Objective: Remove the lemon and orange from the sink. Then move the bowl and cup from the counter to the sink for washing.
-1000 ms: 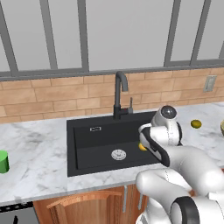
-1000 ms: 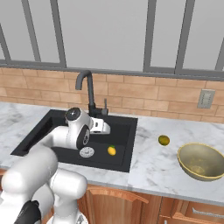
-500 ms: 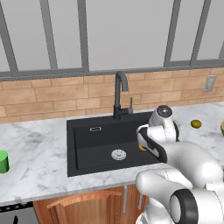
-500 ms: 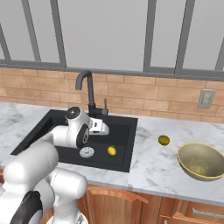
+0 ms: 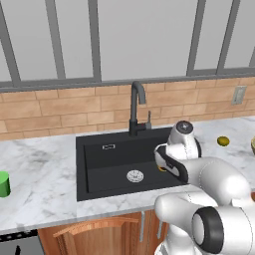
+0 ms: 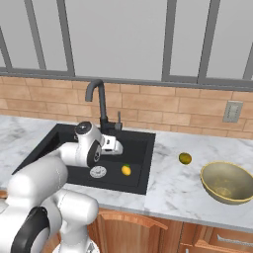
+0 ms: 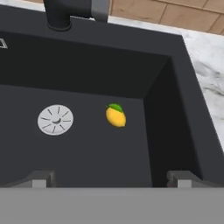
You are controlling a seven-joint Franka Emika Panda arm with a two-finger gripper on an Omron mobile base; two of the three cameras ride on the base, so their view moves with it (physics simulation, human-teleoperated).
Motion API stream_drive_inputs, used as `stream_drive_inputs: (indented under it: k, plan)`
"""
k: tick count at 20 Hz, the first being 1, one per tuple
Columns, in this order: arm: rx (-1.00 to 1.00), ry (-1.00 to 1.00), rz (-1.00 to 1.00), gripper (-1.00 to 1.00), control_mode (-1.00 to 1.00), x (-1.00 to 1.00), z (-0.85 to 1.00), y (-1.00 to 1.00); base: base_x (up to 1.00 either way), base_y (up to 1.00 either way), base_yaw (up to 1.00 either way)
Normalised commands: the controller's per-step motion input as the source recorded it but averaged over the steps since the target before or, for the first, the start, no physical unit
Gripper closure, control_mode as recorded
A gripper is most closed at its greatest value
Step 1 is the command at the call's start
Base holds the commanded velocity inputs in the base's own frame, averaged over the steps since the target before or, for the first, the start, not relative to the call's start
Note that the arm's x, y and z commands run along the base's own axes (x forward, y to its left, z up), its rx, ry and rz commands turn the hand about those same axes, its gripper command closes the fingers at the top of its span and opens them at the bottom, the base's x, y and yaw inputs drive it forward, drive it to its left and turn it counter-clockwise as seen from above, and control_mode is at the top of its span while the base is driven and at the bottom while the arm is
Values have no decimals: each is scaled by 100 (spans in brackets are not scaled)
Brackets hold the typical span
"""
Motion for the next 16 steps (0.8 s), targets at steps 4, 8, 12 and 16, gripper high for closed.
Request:
stream_drive_inputs:
  k: [4, 8, 12, 16]
  plan:
    - [0, 3, 0, -100, -100, 3, -18, 0, 0, 0, 0]
    - [0, 0, 0, -100, -100, 6, -19, 0, 0, 0, 0]
    - [0, 0, 2, -100, -100, 6, -19, 0, 0, 0, 0]
    - [0, 0, 2, -100, -100, 6, -18, -1, 0, 0, 0]
